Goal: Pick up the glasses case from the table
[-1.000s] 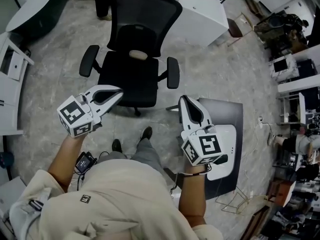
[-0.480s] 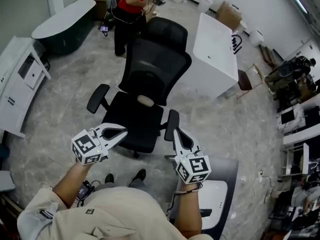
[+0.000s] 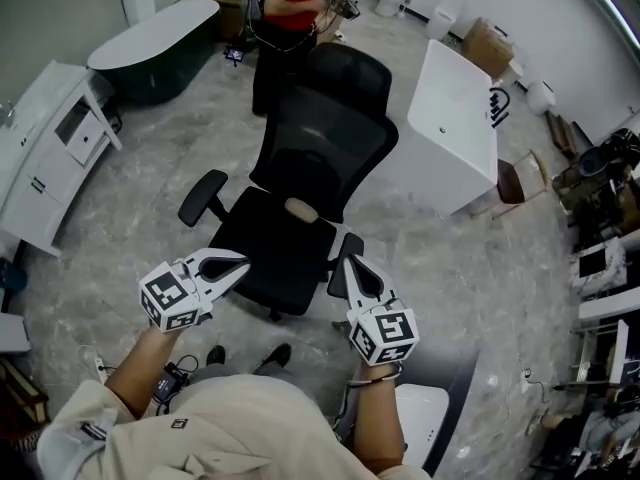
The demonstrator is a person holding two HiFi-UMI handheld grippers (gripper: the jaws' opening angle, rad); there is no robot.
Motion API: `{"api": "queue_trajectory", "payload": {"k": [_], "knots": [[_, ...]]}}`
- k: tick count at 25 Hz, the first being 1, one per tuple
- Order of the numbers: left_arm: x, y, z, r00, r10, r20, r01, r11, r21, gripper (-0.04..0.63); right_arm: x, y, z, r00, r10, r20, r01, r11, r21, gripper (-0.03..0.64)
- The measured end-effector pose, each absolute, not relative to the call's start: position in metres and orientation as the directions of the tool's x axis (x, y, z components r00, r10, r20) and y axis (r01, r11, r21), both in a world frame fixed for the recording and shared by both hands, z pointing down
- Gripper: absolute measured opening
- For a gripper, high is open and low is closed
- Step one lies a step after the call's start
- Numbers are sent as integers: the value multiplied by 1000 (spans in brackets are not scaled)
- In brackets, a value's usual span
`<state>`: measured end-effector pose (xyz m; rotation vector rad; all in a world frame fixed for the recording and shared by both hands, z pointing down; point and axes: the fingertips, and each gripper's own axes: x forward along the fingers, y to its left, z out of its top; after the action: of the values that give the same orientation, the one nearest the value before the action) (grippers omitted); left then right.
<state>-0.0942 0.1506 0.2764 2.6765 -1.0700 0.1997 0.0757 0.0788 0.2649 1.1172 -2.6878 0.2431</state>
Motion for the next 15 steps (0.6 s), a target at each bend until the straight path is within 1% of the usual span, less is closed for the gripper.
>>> {"api": "queue_trajectory", "payload": {"k": [11, 15], "knots": [[-72, 144, 261, 662, -711, 239, -748, -649, 139, 15, 95, 65, 260, -739, -634, 227, -665, 741, -96, 28], [-58, 141, 256, 659, -712, 242, -749, -651, 124, 17, 110, 62, 261, -741, -636, 215, -666, 739, -106, 28]]}}
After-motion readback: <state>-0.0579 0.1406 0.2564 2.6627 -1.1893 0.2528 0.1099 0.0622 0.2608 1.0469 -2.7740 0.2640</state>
